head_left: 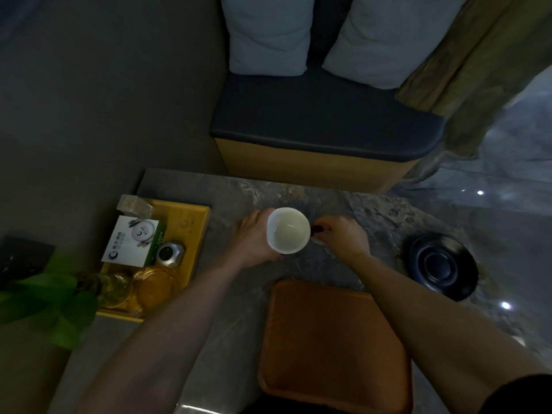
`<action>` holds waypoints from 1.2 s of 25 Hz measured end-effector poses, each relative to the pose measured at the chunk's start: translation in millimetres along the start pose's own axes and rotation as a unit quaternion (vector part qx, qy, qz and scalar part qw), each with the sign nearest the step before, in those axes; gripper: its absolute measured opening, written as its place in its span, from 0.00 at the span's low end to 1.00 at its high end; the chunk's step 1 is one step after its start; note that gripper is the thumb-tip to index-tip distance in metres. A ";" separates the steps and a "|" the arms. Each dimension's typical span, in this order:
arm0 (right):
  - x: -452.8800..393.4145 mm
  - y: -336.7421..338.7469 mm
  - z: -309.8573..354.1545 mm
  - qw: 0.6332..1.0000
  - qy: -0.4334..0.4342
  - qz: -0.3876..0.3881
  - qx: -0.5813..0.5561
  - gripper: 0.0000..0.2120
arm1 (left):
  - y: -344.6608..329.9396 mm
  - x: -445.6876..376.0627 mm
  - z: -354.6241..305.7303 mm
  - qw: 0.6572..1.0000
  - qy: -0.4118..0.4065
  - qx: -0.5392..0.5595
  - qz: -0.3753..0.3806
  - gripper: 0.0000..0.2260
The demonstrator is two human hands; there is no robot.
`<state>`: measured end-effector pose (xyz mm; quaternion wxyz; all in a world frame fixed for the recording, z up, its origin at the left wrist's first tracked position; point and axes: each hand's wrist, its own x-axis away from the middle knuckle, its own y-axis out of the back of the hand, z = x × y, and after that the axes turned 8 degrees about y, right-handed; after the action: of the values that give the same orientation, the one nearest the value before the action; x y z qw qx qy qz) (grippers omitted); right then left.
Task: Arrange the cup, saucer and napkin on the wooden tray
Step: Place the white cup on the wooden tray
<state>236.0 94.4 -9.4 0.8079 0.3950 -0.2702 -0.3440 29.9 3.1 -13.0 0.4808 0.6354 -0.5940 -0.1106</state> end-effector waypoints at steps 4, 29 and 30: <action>31.1 0.6 3.3 1.000 0.000 0.001 -0.013 0.05 | -1.5 29.8 -2.9 1.000 -0.014 0.021 0.001 0.48; 195.1 -70.2 14.6 0.994 -0.084 -0.002 -0.073 0.07 | -63.4 112.4 33.8 0.987 -0.100 -0.047 0.114 0.46; 198.1 -73.8 14.9 0.993 -0.087 -0.001 -0.077 0.07 | -63.8 110.4 33.7 0.987 -0.107 -0.037 0.114 0.44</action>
<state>322.4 -98.0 -29.5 0.8088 0.3007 -0.3115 -0.3979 77.1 -118.9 -30.2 0.4471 0.5303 -0.7058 -0.1442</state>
